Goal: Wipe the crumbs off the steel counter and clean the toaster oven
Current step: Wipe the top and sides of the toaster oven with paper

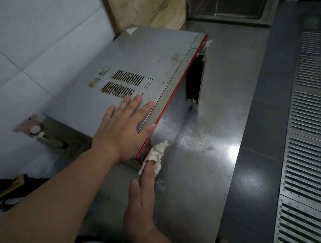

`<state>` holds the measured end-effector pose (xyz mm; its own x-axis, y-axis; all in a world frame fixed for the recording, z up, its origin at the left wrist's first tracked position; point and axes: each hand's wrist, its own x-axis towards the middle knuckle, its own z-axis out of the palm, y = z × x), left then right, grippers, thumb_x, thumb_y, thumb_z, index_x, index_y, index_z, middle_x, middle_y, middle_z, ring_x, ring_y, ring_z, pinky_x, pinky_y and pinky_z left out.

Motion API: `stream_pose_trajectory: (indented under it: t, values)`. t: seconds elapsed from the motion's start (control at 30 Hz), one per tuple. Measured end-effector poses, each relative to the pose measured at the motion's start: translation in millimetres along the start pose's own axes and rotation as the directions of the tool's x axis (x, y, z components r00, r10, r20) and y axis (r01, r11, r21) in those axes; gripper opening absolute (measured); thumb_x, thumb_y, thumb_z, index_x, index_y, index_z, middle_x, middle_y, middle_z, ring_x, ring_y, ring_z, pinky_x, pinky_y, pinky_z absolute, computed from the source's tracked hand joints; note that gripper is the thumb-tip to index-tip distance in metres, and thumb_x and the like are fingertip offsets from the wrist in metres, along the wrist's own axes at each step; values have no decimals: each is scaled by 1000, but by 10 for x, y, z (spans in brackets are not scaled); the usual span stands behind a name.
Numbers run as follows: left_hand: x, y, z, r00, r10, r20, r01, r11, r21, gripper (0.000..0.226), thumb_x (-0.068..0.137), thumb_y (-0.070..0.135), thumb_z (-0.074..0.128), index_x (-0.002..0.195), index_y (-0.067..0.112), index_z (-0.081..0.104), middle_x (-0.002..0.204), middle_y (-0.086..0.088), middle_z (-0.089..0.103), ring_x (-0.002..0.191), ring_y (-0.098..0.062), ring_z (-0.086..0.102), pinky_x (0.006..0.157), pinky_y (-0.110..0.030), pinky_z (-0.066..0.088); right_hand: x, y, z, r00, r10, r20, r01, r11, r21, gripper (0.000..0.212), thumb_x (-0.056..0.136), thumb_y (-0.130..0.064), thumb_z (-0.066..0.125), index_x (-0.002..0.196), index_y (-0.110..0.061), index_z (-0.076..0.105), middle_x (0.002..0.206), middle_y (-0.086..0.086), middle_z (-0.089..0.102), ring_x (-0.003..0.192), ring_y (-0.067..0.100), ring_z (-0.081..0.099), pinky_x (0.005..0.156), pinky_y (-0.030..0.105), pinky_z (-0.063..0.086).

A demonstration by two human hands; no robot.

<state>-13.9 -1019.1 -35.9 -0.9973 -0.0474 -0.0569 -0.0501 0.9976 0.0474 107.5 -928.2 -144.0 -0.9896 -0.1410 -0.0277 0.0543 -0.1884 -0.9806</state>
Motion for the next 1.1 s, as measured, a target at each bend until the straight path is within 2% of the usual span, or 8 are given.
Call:
stream_pose_trajectory:
  t: [0.1, 0.2, 0.3, 0.43, 0.5, 0.73, 0.97, 1.1]
  values:
    - [-1, 3, 4, 1000, -4, -6, 4, 1000, -8, 67, 89, 68, 7, 153, 49, -2, 164, 14, -8, 150, -9, -11, 123, -47, 2, 273, 144, -94, 983, 154, -102, -145, 985, 90, 79, 90, -71, 38, 153, -27, 19, 164, -6, 13, 148, 4, 12, 122, 25, 9]
    - [0, -2, 10, 1000, -10, -9, 10, 1000, -19, 62, 91, 62, 8, 152, 50, -2, 164, 15, -8, 150, -8, -11, 123, -46, 1, 689, 469, -327, 842, 528, -115, -461, 812, 358, 72, 94, -67, 42, 148, -19, 42, 150, 2, 45, 133, 14, 46, 116, 40, 31]
    - [2, -7, 10, 1000, -10, -6, 10, 999, -41, 60, 93, 55, 10, 152, 51, 1, 164, 16, -6, 150, -8, -10, 123, -45, 0, 861, 703, -457, 800, 595, -75, -484, 715, 504, 74, 71, -76, 57, 123, -26, 65, 122, -6, 68, 111, 7, 64, 106, 34, 43]
    - [-1, -5, -13, 1000, -6, -19, 5, 998, -70, 59, 94, 50, 11, 153, 49, 7, 164, 15, -3, 151, -8, -7, 123, -44, 0, 812, 725, -385, 811, 574, -113, -481, 765, 429, 79, 57, -89, 57, 112, -33, 70, 119, -9, 68, 115, 10, 61, 111, 38, 37]
    - [-6, -10, -18, 1000, 1, -24, -3, 997, -77, 58, 95, 50, 9, 153, 49, 7, 164, 15, -3, 151, -8, -8, 123, -44, 0, 694, 470, -289, 867, 486, -113, -462, 867, 184, 70, 68, -94, 41, 112, -41, 56, 130, -12, 52, 123, 10, 49, 115, 38, 29]
    - [10, -39, 15, 999, 10, -32, -11, 999, -46, 53, 102, 45, 16, 153, 48, 4, 165, 14, -4, 151, -11, -6, 122, -46, 1, -35, -101, 46, 1000, 26, -10, -26, 999, 30, 74, 95, -61, 36, 152, -24, 7, 163, -9, -1, 149, 1, -2, 120, 20, 2]
    - [-1, -27, 0, 1000, 0, -20, -1, 999, -47, 52, 103, 42, 18, 153, 48, 3, 165, 14, -5, 151, -9, -9, 123, -45, 0, -20, 341, -45, 965, -251, 77, 258, 856, -448, 67, 101, -56, 30, 156, -31, -1, 160, 12, 9, 150, 25, 9, 121, 35, 12]
    - [11, -25, 9, 999, 5, -32, -7, 999, -53, 52, 103, 42, 17, 154, 48, 5, 165, 14, -3, 151, -10, -7, 123, -45, 1, 381, 519, -306, 996, -82, 29, 87, 879, -469, 72, 95, -49, 46, 155, -31, 9, 162, 2, 13, 149, 18, 18, 119, 38, 24]
